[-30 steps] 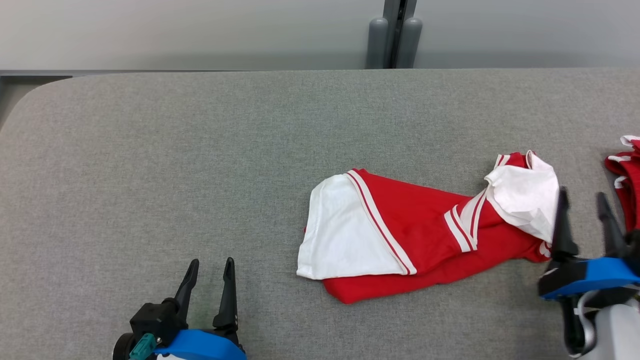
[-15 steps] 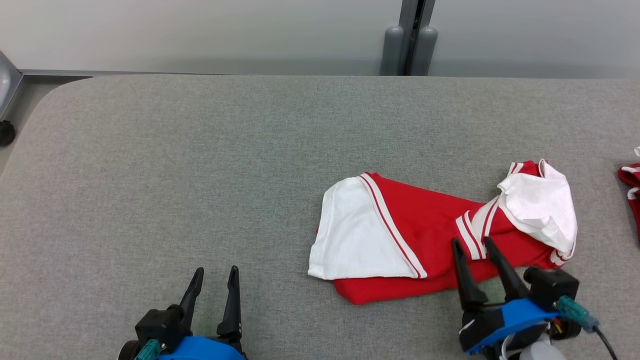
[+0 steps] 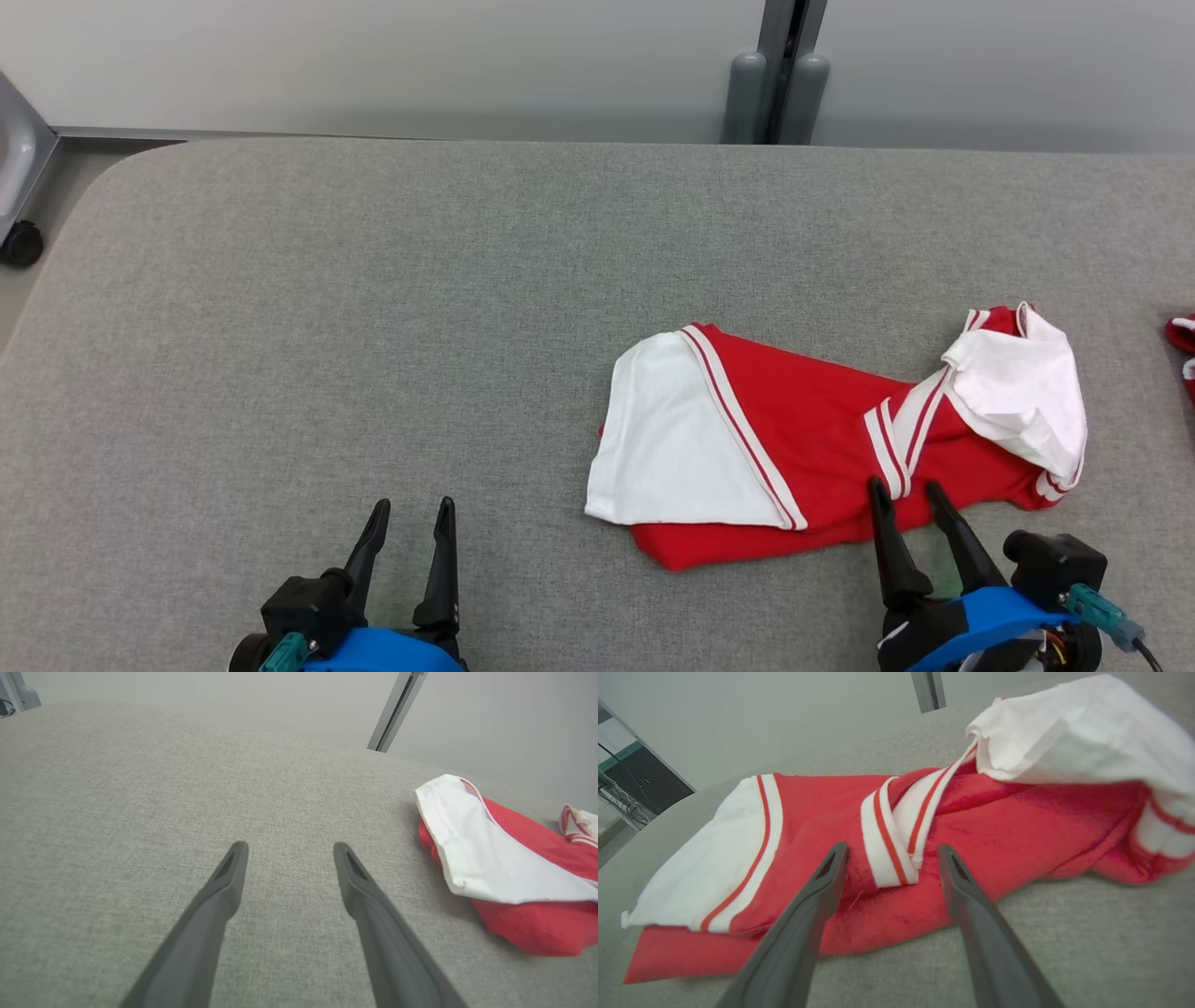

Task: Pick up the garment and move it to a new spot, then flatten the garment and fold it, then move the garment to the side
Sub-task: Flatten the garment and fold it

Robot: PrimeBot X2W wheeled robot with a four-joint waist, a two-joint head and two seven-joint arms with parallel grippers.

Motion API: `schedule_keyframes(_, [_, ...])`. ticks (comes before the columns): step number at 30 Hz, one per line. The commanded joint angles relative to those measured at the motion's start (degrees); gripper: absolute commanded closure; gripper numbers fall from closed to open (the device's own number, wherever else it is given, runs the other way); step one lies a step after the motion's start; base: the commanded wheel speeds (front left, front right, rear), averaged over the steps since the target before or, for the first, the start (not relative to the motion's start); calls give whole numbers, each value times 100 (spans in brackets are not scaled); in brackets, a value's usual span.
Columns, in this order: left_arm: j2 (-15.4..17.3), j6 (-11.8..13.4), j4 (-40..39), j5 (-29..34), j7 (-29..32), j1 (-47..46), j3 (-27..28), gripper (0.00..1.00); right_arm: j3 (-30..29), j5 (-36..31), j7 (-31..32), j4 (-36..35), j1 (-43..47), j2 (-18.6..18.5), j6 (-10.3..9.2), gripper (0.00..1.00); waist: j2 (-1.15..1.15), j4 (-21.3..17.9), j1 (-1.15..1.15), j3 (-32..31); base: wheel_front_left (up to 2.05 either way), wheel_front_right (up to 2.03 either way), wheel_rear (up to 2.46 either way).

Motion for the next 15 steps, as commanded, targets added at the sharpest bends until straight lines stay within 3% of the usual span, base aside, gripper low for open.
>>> schedule_keyframes(1, [-3,-6,2,33,-25,-24,24,0,-8,4,-16,-15,134,-8,0,0,0,-7,0,-4,0,0,0])
schedule_keyframes(12, [-2,-21,13,52,-25,-40,18,0,350,98,-16,75,-103,28,0,0,0,-18,0,-4,0,0,0])
schedule_keyframes(13, [-2,-22,18,48,-25,-47,13,0,372,111,-16,99,-129,26,0,2,0,-10,0,-4,0,0,0])
schedule_keyframes(15, [-2,-22,24,36,-25,-52,13,0,440,121,-16,118,-209,29,0,31,0,7,0,2,0,0,0])
